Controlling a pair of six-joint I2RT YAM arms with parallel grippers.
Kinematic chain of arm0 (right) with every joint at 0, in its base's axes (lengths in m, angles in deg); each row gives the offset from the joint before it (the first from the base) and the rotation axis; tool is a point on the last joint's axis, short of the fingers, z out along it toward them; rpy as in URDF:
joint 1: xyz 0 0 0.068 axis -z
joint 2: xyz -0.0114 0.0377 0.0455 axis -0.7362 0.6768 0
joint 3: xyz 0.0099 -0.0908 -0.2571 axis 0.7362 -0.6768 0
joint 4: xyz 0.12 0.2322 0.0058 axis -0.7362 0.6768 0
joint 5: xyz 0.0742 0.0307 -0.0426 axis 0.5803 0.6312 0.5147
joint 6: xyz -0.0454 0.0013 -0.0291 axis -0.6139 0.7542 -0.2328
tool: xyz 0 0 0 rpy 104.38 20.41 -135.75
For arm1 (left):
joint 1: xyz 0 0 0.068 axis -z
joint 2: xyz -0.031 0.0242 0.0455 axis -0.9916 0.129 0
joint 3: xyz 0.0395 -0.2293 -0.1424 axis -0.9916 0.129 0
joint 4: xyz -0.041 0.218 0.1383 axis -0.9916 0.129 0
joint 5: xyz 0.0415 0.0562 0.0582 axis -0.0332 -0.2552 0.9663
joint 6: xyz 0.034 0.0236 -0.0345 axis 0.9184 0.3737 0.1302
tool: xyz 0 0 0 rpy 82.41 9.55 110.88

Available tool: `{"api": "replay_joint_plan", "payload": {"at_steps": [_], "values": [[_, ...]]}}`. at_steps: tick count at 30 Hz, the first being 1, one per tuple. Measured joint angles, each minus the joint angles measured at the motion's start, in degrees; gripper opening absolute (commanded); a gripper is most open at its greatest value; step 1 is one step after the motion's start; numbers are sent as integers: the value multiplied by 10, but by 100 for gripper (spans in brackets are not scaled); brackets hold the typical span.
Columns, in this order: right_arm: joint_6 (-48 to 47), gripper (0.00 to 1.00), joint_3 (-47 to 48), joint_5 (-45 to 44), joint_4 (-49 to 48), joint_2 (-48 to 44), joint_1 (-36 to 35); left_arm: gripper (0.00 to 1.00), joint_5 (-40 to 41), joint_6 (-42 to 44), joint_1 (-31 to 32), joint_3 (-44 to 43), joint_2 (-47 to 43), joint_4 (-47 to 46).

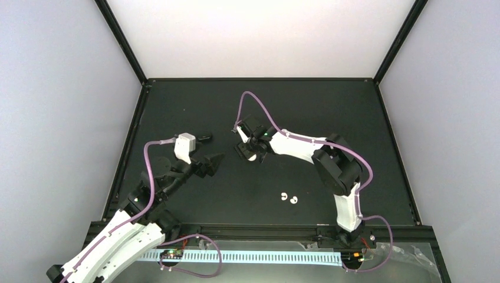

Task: Insert the wireless bluetooth earbuds into the charging case
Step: Pick up the charging case at the center of the board.

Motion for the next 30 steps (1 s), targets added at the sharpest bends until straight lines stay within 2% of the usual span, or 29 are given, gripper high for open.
{"api": "replay_joint_plan", "payload": {"at_steps": [13, 23, 30], "values": [[-34, 53, 35, -2, 41, 58, 0, 99, -3, 0, 0, 0, 0, 2], [-35, 29, 40, -2, 40, 62, 0, 99, -4, 0, 0, 0, 0, 3], [-32, 25, -7, -6, 38, 12, 0, 99, -4, -1, 0, 0, -1, 4]]}}
